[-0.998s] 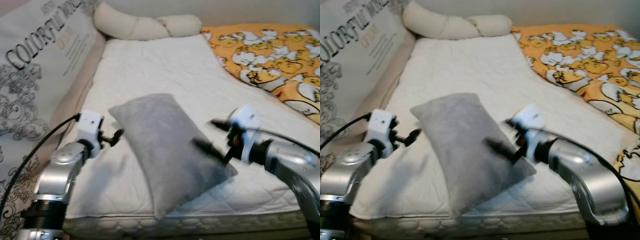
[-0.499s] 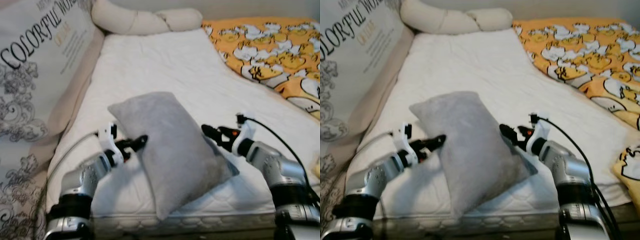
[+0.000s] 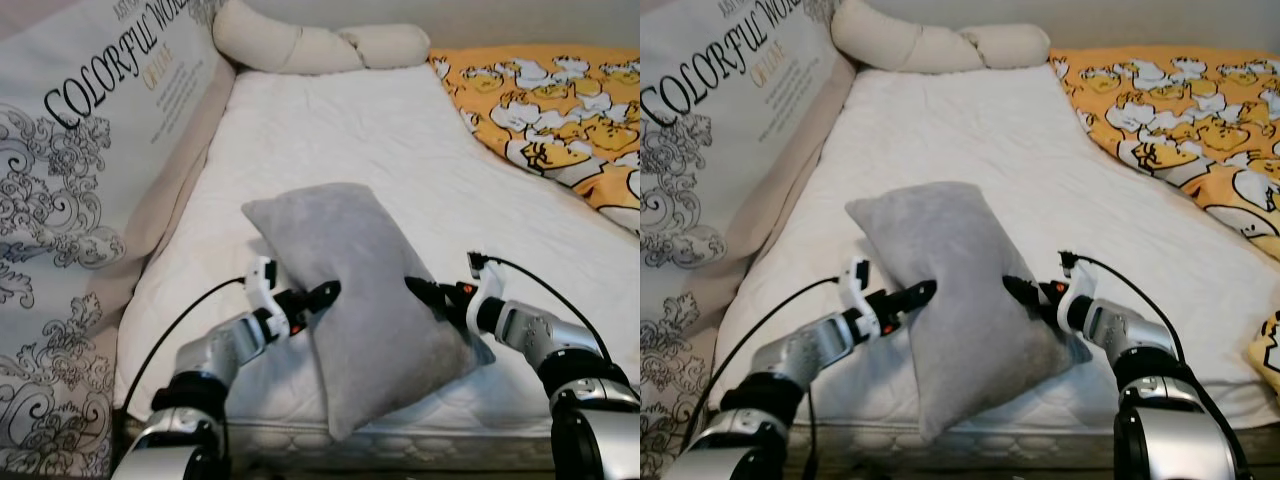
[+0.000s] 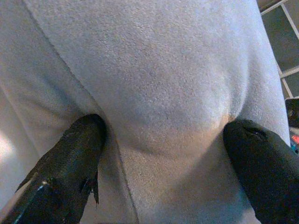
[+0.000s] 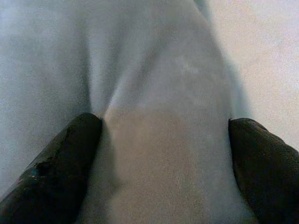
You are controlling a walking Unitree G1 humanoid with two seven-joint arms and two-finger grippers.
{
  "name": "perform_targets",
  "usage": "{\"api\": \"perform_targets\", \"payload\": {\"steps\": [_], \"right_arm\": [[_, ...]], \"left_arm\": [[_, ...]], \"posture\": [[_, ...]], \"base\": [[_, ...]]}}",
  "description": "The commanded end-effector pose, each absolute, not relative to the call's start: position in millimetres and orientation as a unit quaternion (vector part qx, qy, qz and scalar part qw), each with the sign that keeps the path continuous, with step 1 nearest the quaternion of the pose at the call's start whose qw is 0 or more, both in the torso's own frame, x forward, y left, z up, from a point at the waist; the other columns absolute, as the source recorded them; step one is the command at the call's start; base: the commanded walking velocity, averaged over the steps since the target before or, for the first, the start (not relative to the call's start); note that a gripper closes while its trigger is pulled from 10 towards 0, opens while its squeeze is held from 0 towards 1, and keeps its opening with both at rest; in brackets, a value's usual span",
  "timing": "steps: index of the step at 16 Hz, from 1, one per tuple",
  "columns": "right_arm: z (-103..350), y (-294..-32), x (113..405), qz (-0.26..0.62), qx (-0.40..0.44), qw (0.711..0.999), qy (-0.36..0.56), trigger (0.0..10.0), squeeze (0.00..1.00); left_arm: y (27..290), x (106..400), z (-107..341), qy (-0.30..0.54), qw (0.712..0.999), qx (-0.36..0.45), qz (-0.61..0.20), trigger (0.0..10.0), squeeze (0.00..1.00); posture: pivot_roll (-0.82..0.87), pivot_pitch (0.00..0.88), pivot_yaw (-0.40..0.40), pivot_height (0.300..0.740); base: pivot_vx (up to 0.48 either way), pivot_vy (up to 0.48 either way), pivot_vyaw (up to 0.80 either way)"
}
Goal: Clean up the room
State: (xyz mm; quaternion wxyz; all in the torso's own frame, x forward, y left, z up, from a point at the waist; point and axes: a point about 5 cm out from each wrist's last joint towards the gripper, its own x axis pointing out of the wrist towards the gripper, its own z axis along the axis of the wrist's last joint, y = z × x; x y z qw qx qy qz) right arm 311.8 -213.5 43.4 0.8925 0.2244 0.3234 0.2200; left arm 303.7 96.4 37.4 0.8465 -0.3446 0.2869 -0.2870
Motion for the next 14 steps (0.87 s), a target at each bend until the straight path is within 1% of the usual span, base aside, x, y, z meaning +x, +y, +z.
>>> {"api": "perform_targets", "payload": {"steps": [1, 2, 3, 4, 5, 7, 9, 10, 12, 14], "right_arm": [[33, -211, 304, 0.221, 0.244, 0.878, 0.347, 4.4, 0.0], [31, -210, 302, 0.221, 0.255, 0.875, 0.348, 0.0, 0.0], [30, -208, 300, 0.227, 0.269, 0.868, 0.349, 0.0, 0.0], [28, -206, 299, 0.235, 0.277, 0.864, 0.349, 0.0, 0.0], [28, -204, 299, 0.24, 0.279, 0.863, 0.348, 0.0, 0.0], [31, -193, 303, 0.261, 0.284, 0.86, 0.333, 0.0, 0.0], [34, -185, 306, 0.278, 0.285, 0.86, 0.319, 0.0, 0.0], [35, -182, 307, 0.283, 0.292, 0.858, 0.313, 0.0, 0.0], [37, -174, 309, 0.293, 0.293, 0.858, 0.304, 0.0, 0.0], [40, -169, 312, 0.287, 0.298, 0.865, 0.285, 0.0, 0.0]], "left_arm": [[88, 306, 39, 0.289, 0.848, -0.324, -0.303, 10.0, 0.0], [86, 305, 38, 0.292, 0.854, -0.297, -0.311, 7.1, 0.0], [83, 304, 37, 0.296, 0.86, -0.261, -0.324, 3.8, 0.0], [82, 305, 36, 0.299, 0.864, -0.236, -0.329, 2.6, 0.0], [82, 305, 36, 0.299, 0.866, -0.226, -0.33, 0.0, 0.0], [85, 309, 38, 0.298, 0.879, -0.186, -0.324, 0.0, 0.0], [88, 315, 43, 0.293, 0.889, -0.177, -0.303, 0.0, 0.0], [90, 317, 45, 0.291, 0.896, -0.16, -0.295, 0.0, 0.0], [91, 321, 55, 0.274, 0.902, -0.158, -0.294, 0.0, 0.0], [91, 324, 62, 0.262, 0.905, -0.169, -0.29, 0.0, 0.0]], "posture": [[-0.05, 0.0, 0.041, 0.74], [-0.05, 0.0, 0.041, 0.74], [-0.05, 0.0, 0.043, 0.74], [-0.05, 0.0, 0.045, 0.74], [-0.05, 0.0, 0.045, 0.74], [-0.05, 0.0, 0.047, 0.74], [-0.04, 0.0, 0.045, 0.74], [-0.04, 0.0, 0.043, 0.74], [-0.03, 0.0, 0.04, 0.74], [-0.03, 0.0, 0.041, 0.74]], "base": [[0.0, 0.0, 0.0], [0.0, 0.0, 0.0], [0.0, 0.0, 0.0], [0.0, 0.0, 0.0], [0.0, 0.0, 0.0], [0.0, 0.0, 0.0], [0.0, 0.0, 0.0], [0.0, 0.0, 0.0], [0.0, 0.0, 0.0], [0.0, 0.0, 0.0]]}}
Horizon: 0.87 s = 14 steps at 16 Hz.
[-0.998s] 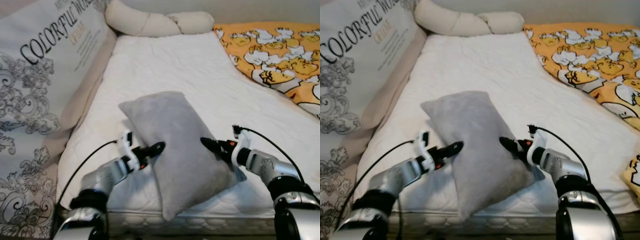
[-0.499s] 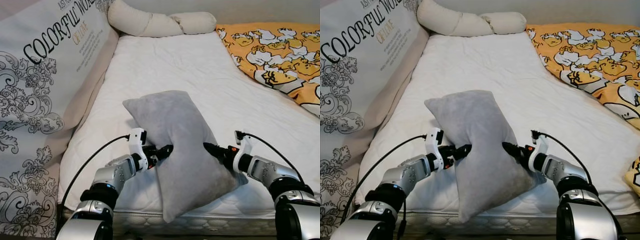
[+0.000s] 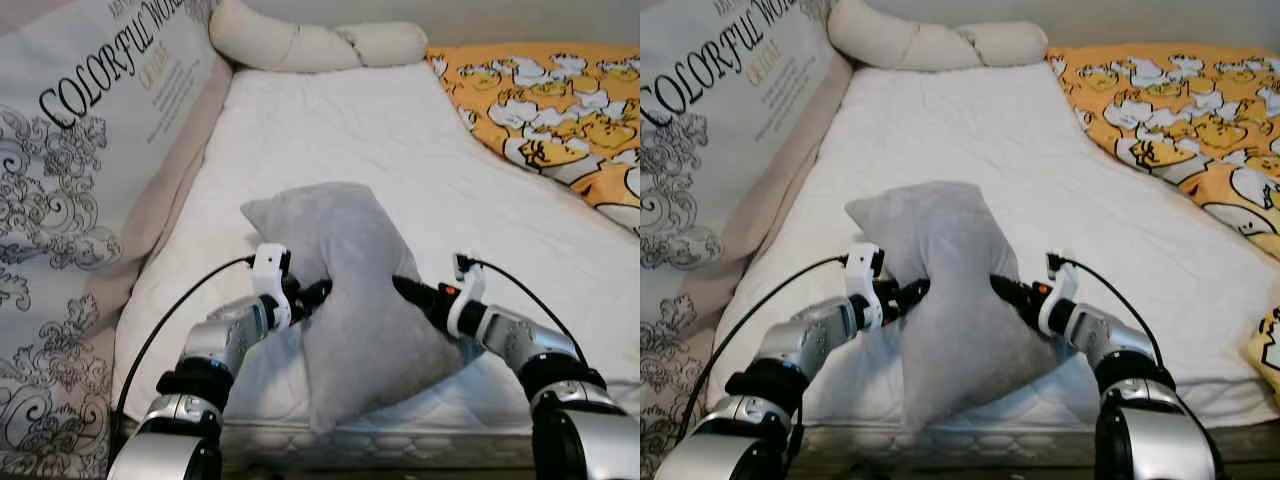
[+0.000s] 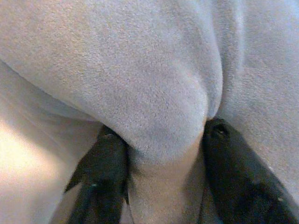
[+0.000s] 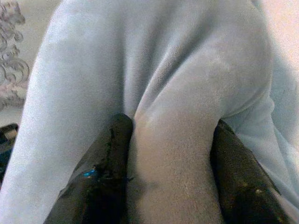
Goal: Clean up the room
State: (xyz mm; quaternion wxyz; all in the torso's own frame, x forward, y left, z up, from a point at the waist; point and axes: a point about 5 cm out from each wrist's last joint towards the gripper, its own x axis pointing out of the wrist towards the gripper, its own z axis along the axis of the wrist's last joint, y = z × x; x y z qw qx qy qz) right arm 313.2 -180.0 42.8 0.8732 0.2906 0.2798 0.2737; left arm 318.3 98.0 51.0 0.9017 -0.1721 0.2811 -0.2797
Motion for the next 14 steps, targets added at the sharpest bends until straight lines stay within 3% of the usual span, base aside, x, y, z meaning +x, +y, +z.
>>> {"api": "perform_targets", "payload": {"steps": [1, 3, 6, 10, 12, 14], "right_arm": [[43, -166, 313, 0.284, 0.302, 0.867, 0.276, 0.0, 0.0], [58, -152, 317, 0.299, 0.317, 0.865, 0.247, 0.0, 0.0], [76, -142, 319, 0.292, 0.287, 0.89, 0.199, 0.0, 0.0], [106, -138, 308, 0.256, 0.246, 0.925, 0.138, 0.0, 0.0], [117, -132, 300, 0.228, 0.192, 0.949, 0.103, 0.0, 0.0], [124, -130, 294, 0.196, 0.187, 0.958, 0.09, 0.0, 0.0]], "left_arm": [[90, 324, 65, 0.26, 0.905, -0.173, -0.289, 0.0, 0.0], [91, 324, 67, 0.284, 0.905, -0.171, -0.267, 0.0, 0.0], [92, 325, 80, 0.266, 0.91, -0.181, -0.262, 0.0, 0.0], [108, 318, 106, 0.22, 0.931, -0.139, -0.254, 0.0, 0.0], [125, 318, 123, 0.179, 0.956, -0.117, -0.201, 0.0, 0.0], [133, 315, 129, 0.175, 0.962, -0.12, -0.175, 0.0, 0.0]], "posture": [[-0.04, 0.0, 0.045, 0.74], [-0.05, 0.0, 0.056, 0.74], [-0.03, 0.0, 0.044, 0.74], [-0.01, 0.0, 0.026, 0.74], [-0.01, 0.0, 0.033, 0.74], [-0.03, 0.0, 0.053, 0.74]], "base": [[0.0, 0.0, 0.0], [0.0, 0.0, 0.0], [0.0, 0.0, 0.0], [0.0, 0.0, 0.0], [0.0, 0.0, 0.0], [0.0, 0.0, 0.0]]}}
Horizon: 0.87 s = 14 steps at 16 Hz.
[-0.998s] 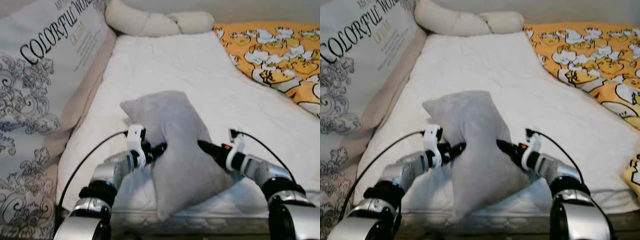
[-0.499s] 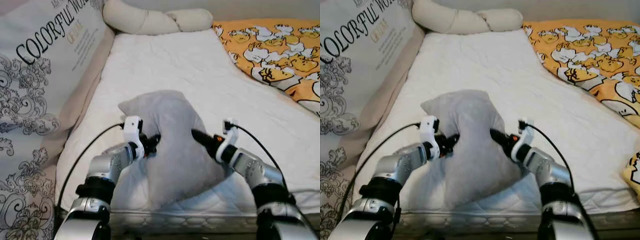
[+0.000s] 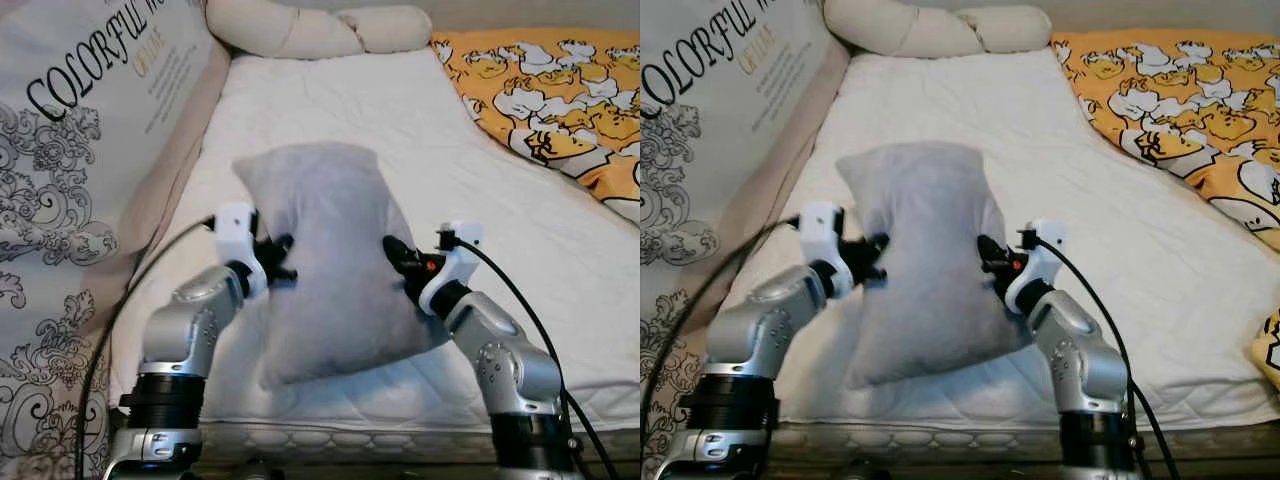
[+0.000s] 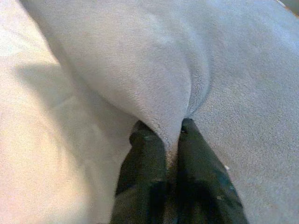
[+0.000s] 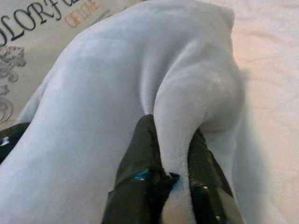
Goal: Clean up the room
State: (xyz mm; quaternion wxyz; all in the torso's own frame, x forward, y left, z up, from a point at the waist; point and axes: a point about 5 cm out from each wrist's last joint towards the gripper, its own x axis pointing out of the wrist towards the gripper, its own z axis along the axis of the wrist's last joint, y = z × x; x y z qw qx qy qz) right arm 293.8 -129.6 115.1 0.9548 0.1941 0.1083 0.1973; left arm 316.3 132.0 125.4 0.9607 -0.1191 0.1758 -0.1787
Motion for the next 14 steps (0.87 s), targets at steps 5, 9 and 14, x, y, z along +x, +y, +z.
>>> {"api": "perform_targets", "payload": {"steps": [5, 9, 14], "right_arm": [[133, -130, 285, 0.164, 0.19, 0.966, 0.066, 0.0, 0.0], [125, -132, 276, 0.135, 0.148, 0.977, 0.075, 10.0, 0.0], [123, -135, 275, 0.08, 0.095, 0.99, 0.074, 10.0, 0.0]], "left_arm": [[122, 308, 146, 0.104, 0.974, -0.059, -0.195, 10.0, 0.0], [128, 305, 152, 0.065, 0.982, 0.018, -0.179, 10.0, 0.0], [130, 301, 150, 0.066, 0.983, 0.03, -0.169, 10.0, 0.0]], "posture": [[-0.04, 0.0, 0.062, 0.74], [-0.02, 0.0, 0.056, 0.74], [-0.02, 0.0, 0.053, 0.74]], "base": [[0.0, 0.0, 0.0], [0.0, 0.0, 0.0], [0.0, 0.232, 0.0]]}}
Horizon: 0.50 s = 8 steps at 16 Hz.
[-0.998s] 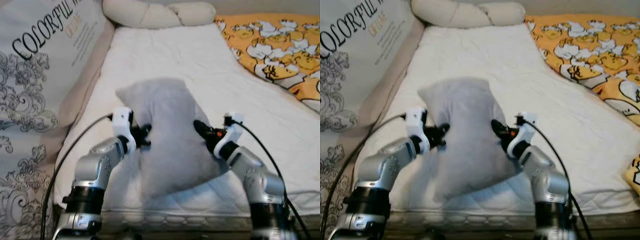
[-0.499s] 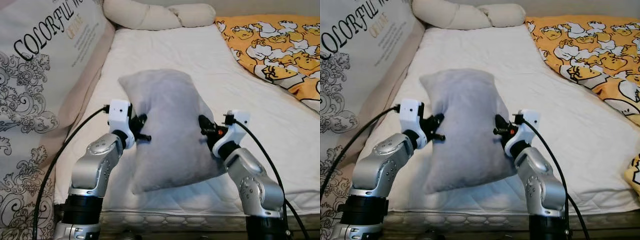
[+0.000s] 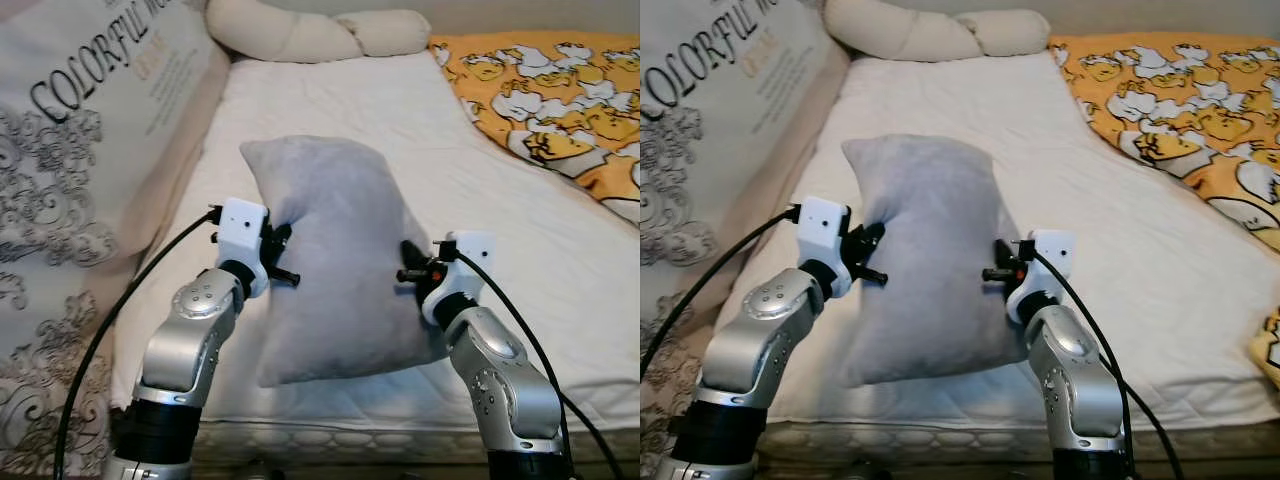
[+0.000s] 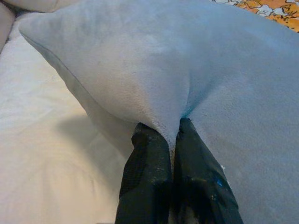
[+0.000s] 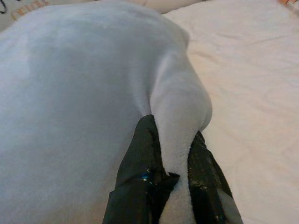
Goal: Clean up the room
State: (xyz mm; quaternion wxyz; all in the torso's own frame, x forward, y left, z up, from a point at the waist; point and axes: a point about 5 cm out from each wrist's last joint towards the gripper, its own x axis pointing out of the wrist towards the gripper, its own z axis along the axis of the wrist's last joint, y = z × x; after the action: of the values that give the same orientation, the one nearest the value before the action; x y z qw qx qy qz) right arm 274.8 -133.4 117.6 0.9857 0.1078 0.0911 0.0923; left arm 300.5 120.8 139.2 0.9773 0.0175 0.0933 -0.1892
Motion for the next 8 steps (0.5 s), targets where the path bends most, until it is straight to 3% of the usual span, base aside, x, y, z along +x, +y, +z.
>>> {"api": "perform_targets", "payload": {"steps": [1, 8], "right_arm": [[123.3, -134.6, 274.1, 0.095, 0.101, 0.988, 0.071, 10.0, 0.0], [123.8, -128.4, 274.3, 0.106, 0.115, 0.985, 0.069, 10.0, 0.0]], "left_arm": [[130.1, 300.4, 149.2, 0.065, 0.983, 0.036, -0.17, 10.0, 0.0], [132.0, 301.4, 148.8, 0.068, 0.983, 0.043, -0.167, 10.0, 0.0]], "posture": [[-0.02, 0.0, 0.051, 0.74], [-0.01, 0.0, 0.047, 0.74]], "base": [[0.0, 0.3, 0.0], [0.0, 0.304, 0.0]]}}
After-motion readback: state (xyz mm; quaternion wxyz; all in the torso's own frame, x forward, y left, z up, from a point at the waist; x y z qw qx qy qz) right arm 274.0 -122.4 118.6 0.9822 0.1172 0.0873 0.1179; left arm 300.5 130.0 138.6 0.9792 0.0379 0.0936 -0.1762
